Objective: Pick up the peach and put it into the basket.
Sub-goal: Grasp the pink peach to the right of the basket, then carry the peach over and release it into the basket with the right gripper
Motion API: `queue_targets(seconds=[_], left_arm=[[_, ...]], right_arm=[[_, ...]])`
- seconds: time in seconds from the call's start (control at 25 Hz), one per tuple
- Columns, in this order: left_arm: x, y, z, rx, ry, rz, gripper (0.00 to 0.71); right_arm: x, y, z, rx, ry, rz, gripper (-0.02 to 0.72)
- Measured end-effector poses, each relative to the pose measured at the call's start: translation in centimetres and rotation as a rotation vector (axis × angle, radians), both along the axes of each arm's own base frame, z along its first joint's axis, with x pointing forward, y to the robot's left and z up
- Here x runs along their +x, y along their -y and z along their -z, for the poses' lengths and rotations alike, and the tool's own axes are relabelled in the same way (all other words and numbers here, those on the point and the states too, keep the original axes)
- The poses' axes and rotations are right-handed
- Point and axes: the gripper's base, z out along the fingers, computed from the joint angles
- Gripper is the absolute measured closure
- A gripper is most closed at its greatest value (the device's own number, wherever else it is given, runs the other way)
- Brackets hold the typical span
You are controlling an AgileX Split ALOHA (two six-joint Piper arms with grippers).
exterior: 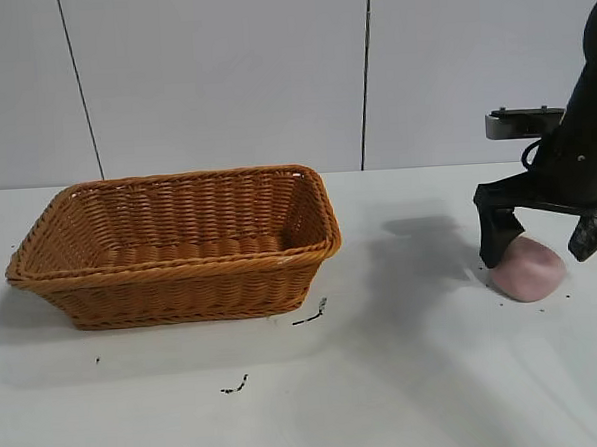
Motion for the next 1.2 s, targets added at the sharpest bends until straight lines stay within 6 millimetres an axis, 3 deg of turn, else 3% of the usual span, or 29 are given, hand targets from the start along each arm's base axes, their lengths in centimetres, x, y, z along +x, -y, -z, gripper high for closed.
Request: queue_targets(seconds=[0.12,0.2,0.32,0.4,0.48,0.68,1.0,1.2], left_arm=[[0.0,0.0,0.0,0.0,0.0,0.0,0.017],[0.0,0.0,0.0,0.0,0.0,0.0,0.017],[0.0,0.0,0.0,0.0,0.0,0.0,0.017],[0.0,0.0,0.0,0.0,0.0,0.0,0.017],[0.0,0.0,0.0,0.0,0.0,0.0,0.017],[0.0,0.0,0.0,0.0,0.0,0.0,0.017],[0.0,0.0,0.0,0.0,0.0,0.0,0.017],[0.0,0.0,0.0,0.0,0.0,0.0,0.017]], right_arm=[[0.0,0.0,0.8,0.001,-0.016,-0.001,0.01],[0.1,0.0,0.7,0.001,-0.015,-0.001,0.057],[0.1,0.0,0.7,0.002,-0.015,0.001,0.29],[0.1,0.0,0.7,0.002,-0.015,0.0,0.545],[0.1,-0.1,0.1,0.007,-0.003,0.002,0.696],[0.5,-0.2,-2.7,0.013,0.021,-0.006,0.711],[2.4,-0.5,-15.0,0.045,0.202,0.011,0.711],[3.1,-0.9,-17.9,0.066,0.262,0.011,0.711]])
